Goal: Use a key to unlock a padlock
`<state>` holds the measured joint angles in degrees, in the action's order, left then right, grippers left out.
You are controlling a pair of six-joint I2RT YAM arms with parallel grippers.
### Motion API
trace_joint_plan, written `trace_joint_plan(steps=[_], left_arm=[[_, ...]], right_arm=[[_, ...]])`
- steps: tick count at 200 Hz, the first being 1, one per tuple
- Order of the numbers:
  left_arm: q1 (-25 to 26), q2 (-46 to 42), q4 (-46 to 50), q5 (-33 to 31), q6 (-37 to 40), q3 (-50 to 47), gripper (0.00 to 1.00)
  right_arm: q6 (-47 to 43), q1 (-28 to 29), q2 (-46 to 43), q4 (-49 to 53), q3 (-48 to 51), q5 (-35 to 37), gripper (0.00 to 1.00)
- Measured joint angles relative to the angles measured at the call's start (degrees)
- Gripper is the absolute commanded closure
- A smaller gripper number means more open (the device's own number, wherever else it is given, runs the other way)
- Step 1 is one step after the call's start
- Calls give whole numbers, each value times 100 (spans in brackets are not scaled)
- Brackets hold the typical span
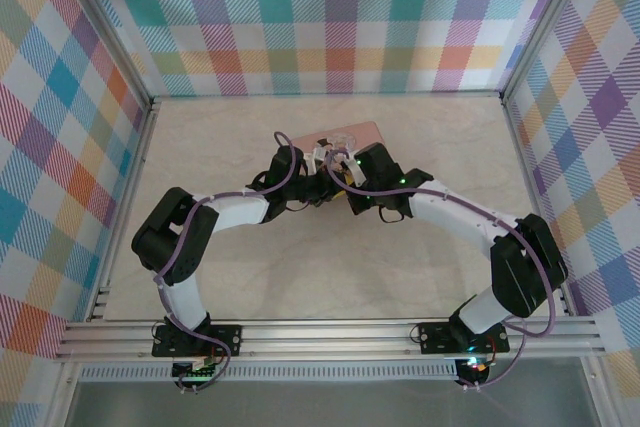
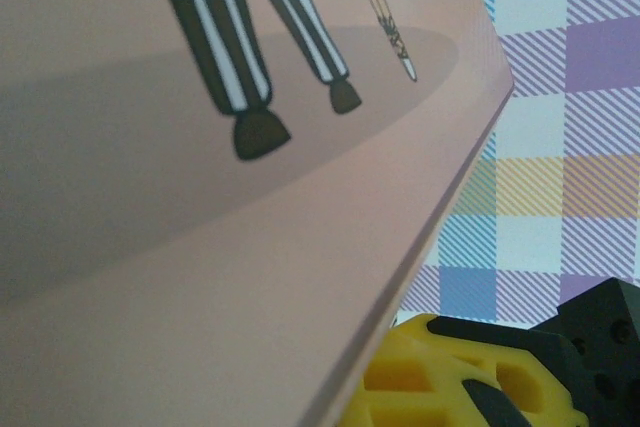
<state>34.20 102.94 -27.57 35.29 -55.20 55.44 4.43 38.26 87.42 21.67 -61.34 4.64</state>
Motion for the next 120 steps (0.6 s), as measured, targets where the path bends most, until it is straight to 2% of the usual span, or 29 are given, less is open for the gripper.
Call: trace_joint_plan(steps=[48, 93, 120], left_arm=[[0, -4, 201, -68, 173, -87, 89], [0, -39, 348, -94, 208, -111, 61], [2, -103, 380, -140, 192, -267, 59]], right_arm=[[785, -299, -11, -640, 470, -968, 100], [911, -321, -9, -785, 588, -1132, 100], [914, -315, 76, -1025, 763, -1274, 100]])
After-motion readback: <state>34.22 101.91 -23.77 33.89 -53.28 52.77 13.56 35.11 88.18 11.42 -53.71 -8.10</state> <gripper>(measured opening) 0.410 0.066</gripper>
